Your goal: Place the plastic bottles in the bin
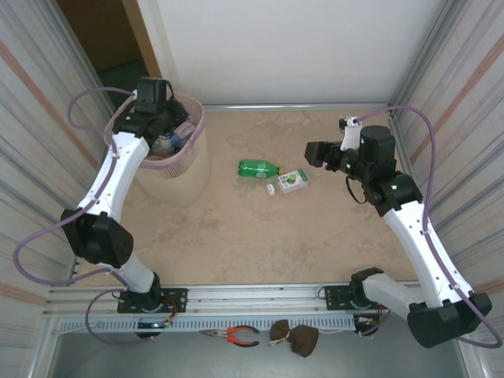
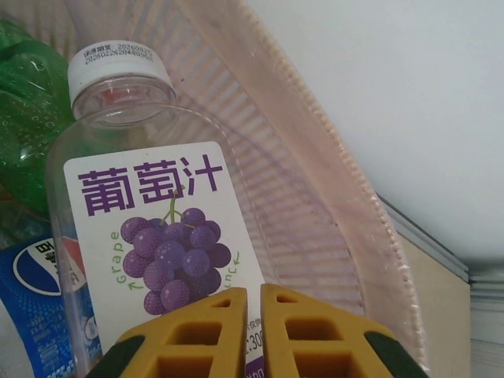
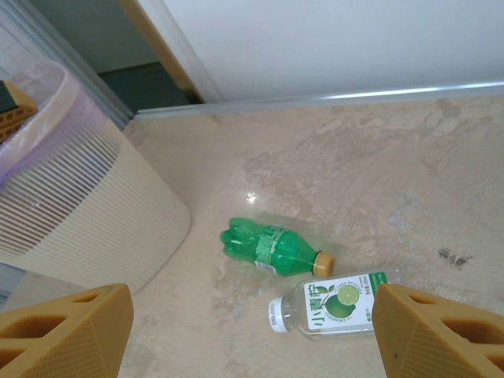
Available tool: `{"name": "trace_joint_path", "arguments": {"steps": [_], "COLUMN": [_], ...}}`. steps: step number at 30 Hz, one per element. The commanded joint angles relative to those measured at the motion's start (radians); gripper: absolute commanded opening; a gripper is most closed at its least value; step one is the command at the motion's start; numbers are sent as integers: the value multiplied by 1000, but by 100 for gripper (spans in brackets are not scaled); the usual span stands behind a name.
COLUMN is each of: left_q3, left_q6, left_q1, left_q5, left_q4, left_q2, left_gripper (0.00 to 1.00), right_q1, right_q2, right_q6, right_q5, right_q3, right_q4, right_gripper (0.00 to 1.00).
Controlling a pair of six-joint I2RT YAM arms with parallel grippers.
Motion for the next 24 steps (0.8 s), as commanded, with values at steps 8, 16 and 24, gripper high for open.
{"name": "trace_joint_path", "arguments": {"steps": [8,16,24], "left_q3": [-39,31,10], "left_q6": [32,95,201], "left_q1": [24,26,26], "left_q5": [-80,-97,11], "left_q4": [-101,-114,-51], "left_q2": [-16,-96,-173], "left_gripper": [13,17,24], "right_q1": [-6,-6,-7], "right_q2": [-22,-11,51], "right_q6": [0,3,53], "right_q5": [14,10,29], "right_q3": [-13,-13,8], "right_q4": [-7,-5,-44], "right_gripper": [79,79,79]}}
